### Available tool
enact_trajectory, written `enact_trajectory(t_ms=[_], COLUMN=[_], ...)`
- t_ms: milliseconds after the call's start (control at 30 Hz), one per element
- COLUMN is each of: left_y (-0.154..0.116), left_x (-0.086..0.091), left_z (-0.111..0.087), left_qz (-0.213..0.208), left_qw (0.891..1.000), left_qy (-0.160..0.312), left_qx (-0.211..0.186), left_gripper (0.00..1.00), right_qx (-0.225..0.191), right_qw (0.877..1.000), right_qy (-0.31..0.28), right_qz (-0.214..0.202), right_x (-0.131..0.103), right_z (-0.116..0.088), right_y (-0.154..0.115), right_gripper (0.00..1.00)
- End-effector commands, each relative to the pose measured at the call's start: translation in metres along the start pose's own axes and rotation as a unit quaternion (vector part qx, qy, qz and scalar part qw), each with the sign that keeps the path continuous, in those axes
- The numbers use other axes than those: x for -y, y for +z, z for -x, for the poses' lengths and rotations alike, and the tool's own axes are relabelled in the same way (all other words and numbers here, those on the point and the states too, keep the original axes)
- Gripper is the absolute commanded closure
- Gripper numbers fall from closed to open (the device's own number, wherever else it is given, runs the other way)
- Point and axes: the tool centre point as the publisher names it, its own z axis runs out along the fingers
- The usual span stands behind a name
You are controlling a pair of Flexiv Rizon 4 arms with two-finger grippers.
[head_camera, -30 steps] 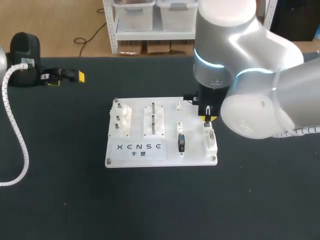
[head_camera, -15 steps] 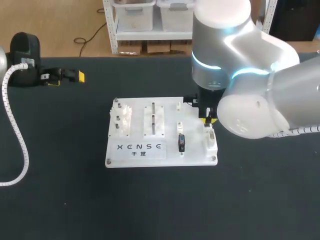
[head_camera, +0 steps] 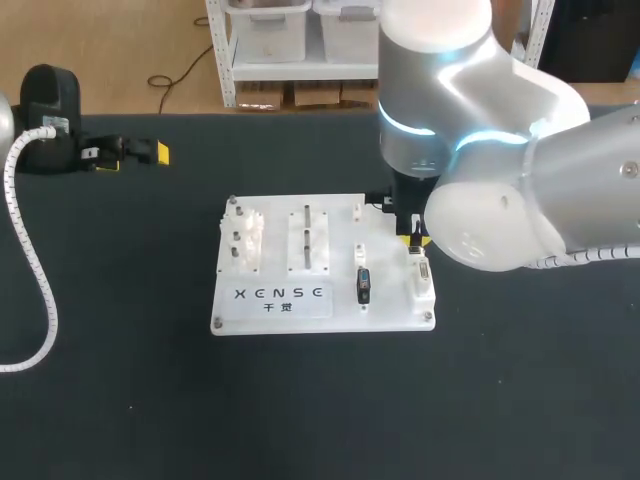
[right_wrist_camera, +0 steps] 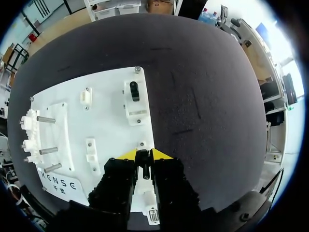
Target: Insert the USB connector, Ethernet cable, and multi-pin plug into their matching sockets one by one.
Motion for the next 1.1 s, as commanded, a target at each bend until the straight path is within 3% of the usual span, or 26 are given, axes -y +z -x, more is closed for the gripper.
enact_trajectory(t_ms=[33, 67, 100, 400, 633, 933, 1100], left_y=[0.0, 0.0, 0.0, 0.0, 0.0, 0.0, 0.0], left_x=[0.0, 0.0, 0.0, 0.0, 0.0, 0.0, 0.0], left_z=[0.0, 0.0, 0.0, 0.0, 0.0, 0.0, 0.0], left_qz=[0.0, 0.0, 0.0, 0.0, 0.0, 0.0, 0.0], left_qw=[1.0, 1.0, 1.0, 1.0, 1.0, 1.0, 1.0], left_qy=[0.0, 0.0, 0.0, 0.0, 0.0, 0.0, 0.0], left_qx=[0.0, 0.0, 0.0, 0.0, 0.0, 0.0, 0.0], left_gripper=[0.0, 0.0, 0.0, 0.0, 0.0, 0.0, 0.0], right_qx=[0.008, 0.008, 0.01, 0.042, 0.059, 0.026, -0.004], right_qw=[1.0, 1.0, 1.0, 0.999, 0.998, 0.998, 0.998], right_qy=[-0.001, -0.001, -0.002, -0.001, -0.019, -0.055, -0.051], right_qz=[0.004, 0.004, 0.002, 0.008, 0.017, 0.026, 0.031], right_x=[0.001, 0.001, 0.001, -0.006, -0.028, -0.056, -0.064], right_z=[0.0, 0.0, 0.0, 0.0, -0.016, -0.054, -0.065], right_y=[0.008, 0.007, 0.006, -0.022, -0.046, -0.042, -0.033], right_gripper=[0.81, 0.62, 0.02, 0.0, 0.0, 0.0, 0.0])
